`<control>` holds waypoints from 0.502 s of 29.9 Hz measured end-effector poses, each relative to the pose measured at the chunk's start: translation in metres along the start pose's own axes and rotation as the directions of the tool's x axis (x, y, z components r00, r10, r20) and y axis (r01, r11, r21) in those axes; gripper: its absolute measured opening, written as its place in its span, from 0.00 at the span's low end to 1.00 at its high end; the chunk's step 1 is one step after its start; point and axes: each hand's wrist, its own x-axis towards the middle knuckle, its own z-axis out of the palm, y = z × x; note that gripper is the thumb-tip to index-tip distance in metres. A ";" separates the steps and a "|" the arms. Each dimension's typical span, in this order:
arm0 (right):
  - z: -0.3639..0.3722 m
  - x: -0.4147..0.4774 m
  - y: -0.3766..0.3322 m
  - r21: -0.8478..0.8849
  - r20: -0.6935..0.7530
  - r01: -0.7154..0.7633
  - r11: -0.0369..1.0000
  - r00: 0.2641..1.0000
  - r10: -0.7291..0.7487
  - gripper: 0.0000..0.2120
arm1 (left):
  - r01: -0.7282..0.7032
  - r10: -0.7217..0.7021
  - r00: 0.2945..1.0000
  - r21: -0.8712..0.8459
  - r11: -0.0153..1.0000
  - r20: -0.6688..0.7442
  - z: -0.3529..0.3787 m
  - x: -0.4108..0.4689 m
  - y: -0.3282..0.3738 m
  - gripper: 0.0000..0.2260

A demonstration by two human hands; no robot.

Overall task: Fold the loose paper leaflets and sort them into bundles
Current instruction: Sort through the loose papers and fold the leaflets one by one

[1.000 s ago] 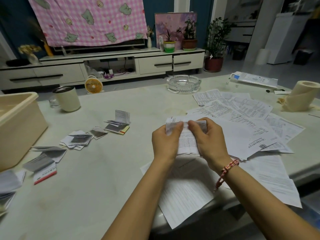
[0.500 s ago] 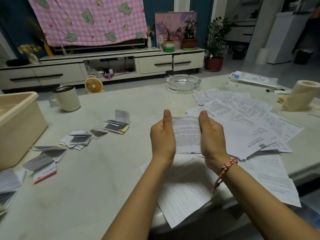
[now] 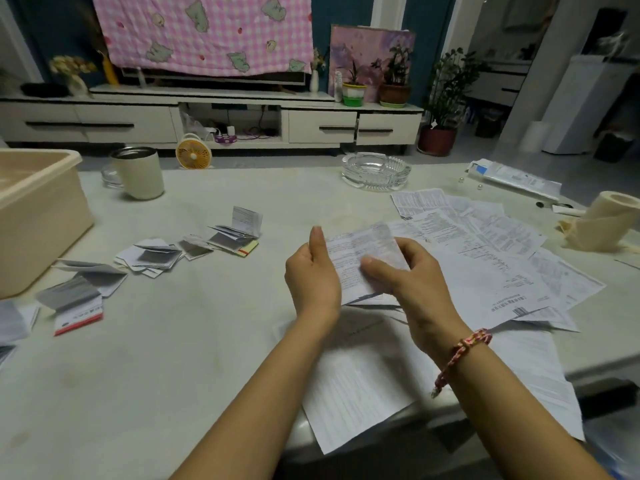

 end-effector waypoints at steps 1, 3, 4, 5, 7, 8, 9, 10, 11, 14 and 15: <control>0.003 -0.001 0.000 -0.063 -0.020 0.061 0.996 0.998 -0.063 0.12 | 0.026 -0.026 0.999 -0.005 1.000 -0.028 0.001 -0.002 0.000 0.20; 0.008 -0.003 0.002 -0.163 -0.114 0.186 0.969 0.972 -0.206 0.09 | 0.079 -0.080 0.996 -0.018 0.997 -0.025 0.002 -0.003 0.002 0.21; 0.011 -0.003 0.003 -0.230 -0.157 0.243 0.942 0.946 -0.283 0.08 | 0.108 -0.109 0.994 -0.052 0.993 -0.020 0.002 -0.003 0.002 0.21; 0.013 -0.003 0.005 -0.296 -0.205 0.295 0.909 0.909 -0.362 0.07 | 0.137 -0.138 0.990 -0.092 0.986 -0.001 0.003 -0.004 0.001 0.21; 0.014 -0.003 0.010 -0.456 -0.193 0.442 0.773 0.798 -0.570 0.07 | 0.223 -0.215 0.974 -0.164 0.961 0.068 0.007 -0.002 -0.002 0.20; 0.014 -0.003 0.013 -0.554 -0.110 0.514 0.656 0.735 -0.669 0.09 | 0.285 -0.266 0.957 -0.215 0.934 0.114 0.009 -0.001 -0.003 0.19; 0.015 -0.002 0.017 -0.636 -0.003 0.562 0.528 0.683 -0.730 0.12 | 0.356 -0.321 0.933 -0.280 0.892 0.162 0.010 -0.002 0.000 0.19; 0.015 0.001 0.021 -0.694 0.098 0.590 0.412 0.644 -0.758 0.16 | 0.427 -0.369 0.903 -0.360 0.830 0.219 0.010 -0.002 0.003 0.19; 0.016 0.002 0.026 -0.725 0.174 0.600 0.339 0.636 -0.752 0.19 | 0.483 -0.392 0.875 -0.450 0.751 0.284 0.009 -0.002 0.008 0.20; 0.018 0.002 0.031 -0.746 0.316 0.618 0.247 0.656 -0.686 0.21 | 0.561 -0.339 0.825 -0.582 0.588 0.452 -0.001 0.002 0.015 0.27; 0.018 0.001 0.033 -0.747 0.363 0.629 0.215 0.657 -0.660 0.22 | 0.560 -0.325 0.822 -0.561 0.609 0.468 -0.004 0.001 0.016 0.28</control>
